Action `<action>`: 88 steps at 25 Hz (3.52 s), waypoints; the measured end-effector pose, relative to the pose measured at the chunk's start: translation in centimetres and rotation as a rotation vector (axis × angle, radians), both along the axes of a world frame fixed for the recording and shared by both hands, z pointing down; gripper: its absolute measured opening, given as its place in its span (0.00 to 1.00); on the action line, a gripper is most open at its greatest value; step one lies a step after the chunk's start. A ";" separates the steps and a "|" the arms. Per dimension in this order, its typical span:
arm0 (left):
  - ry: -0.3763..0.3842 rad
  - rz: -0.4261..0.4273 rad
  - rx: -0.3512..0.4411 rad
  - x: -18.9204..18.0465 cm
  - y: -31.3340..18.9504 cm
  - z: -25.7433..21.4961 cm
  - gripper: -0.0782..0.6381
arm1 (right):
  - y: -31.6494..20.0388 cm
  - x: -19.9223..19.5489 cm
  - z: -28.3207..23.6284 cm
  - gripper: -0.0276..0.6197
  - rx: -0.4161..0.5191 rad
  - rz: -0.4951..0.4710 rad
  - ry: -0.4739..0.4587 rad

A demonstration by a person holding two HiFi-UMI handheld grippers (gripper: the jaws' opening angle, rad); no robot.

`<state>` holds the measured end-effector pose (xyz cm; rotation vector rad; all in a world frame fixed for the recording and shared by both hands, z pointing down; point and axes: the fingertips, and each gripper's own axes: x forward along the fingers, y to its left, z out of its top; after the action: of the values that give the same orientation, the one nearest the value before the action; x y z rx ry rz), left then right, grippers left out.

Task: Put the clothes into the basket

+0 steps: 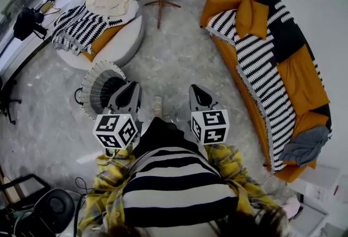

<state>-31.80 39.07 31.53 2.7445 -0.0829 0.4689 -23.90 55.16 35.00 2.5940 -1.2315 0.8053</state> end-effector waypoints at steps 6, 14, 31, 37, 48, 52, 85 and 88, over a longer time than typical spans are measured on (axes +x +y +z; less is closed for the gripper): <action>0.009 -0.004 -0.035 4.9 -4.5 0.6 0.17 | -4.7 5.4 0.0 0.08 -0.021 -0.017 0.020; -0.010 -0.030 -0.078 10.2 -11.4 1.9 0.17 | -11.9 11.6 0.0 0.08 -0.049 -0.053 0.021; -0.034 -0.182 -0.067 17.2 -22.4 2.9 0.17 | -25.1 22.4 1.0 0.08 -0.042 -0.203 0.016; -0.039 -0.324 -0.076 19.9 -26.6 3.7 0.17 | -30.9 26.5 1.5 0.08 -0.022 -0.357 0.015; -0.061 -0.511 -0.056 27.2 -29.9 4.5 0.17 | -38.7 33.8 2.5 0.09 0.011 -0.670 -0.029; -0.068 -0.581 -0.056 29.1 -30.5 4.4 0.17 | -40.7 35.9 3.3 0.09 -0.002 -0.752 -0.043; -0.131 -0.681 -0.121 31.4 -46.5 9.8 0.17 | -60.6 41.2 9.0 0.09 -0.069 -0.843 -0.066; -0.140 -0.689 -0.146 31.9 -47.9 10.8 0.17 | -62.6 42.1 10.0 0.15 -0.092 -0.856 -0.083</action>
<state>0.06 -8.83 42.28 2.3331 -0.9462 0.4373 18.21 -7.48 45.04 1.6782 -2.0188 0.7373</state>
